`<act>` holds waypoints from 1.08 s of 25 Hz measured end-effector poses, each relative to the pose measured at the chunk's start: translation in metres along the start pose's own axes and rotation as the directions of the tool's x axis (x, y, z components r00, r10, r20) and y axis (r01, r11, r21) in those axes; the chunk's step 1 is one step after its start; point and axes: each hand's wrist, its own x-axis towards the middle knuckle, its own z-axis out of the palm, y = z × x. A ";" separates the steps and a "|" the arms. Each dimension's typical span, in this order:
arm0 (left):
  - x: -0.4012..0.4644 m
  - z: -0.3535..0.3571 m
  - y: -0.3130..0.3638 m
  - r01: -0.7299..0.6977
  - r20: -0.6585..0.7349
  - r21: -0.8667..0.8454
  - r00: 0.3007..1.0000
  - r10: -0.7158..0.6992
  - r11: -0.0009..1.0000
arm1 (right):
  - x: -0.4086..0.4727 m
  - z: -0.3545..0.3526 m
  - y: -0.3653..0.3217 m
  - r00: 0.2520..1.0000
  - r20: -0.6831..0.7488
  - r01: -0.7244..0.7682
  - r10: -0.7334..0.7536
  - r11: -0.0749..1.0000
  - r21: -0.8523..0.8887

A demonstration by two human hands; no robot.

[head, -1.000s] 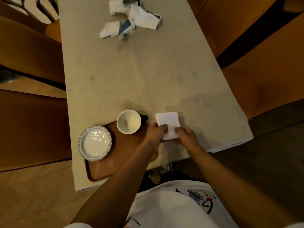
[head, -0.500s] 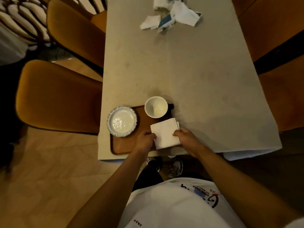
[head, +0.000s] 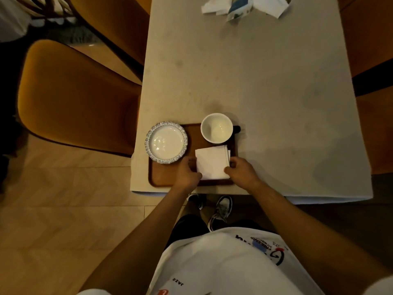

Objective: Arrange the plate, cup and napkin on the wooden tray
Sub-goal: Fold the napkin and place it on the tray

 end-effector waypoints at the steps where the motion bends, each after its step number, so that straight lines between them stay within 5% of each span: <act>1: 0.000 0.000 -0.001 -0.027 0.014 0.044 1.000 0.026 0.999 | -0.003 -0.001 0.000 1.000 0.004 0.011 -0.011 1.000 -0.023; 4: 0.000 -0.002 -0.005 -0.134 0.048 0.253 0.991 0.126 0.958 | -0.012 -0.006 -0.001 0.999 -0.013 0.043 -0.045 0.995 -0.087; 8: -0.004 -0.010 -0.003 -0.318 0.078 0.529 0.941 0.328 0.787 | -0.014 -0.007 -0.004 0.980 -0.160 0.083 -0.120 0.972 -0.218; 14: 0.001 -0.013 0.008 -0.414 0.294 0.766 0.906 0.304 0.492 | -0.002 0.004 -0.012 0.979 0.048 0.195 -0.198 0.850 -0.489; 19: -0.002 -0.007 0.006 -0.440 0.349 0.786 0.896 0.275 0.435 | 0.002 0.005 -0.004 0.986 0.087 0.168 -0.144 0.837 -0.521; 27: -0.008 0.005 -0.003 -0.456 0.330 0.716 0.888 0.320 0.528 | -0.008 0.008 0.012 0.984 -0.005 0.158 -0.178 0.885 -0.438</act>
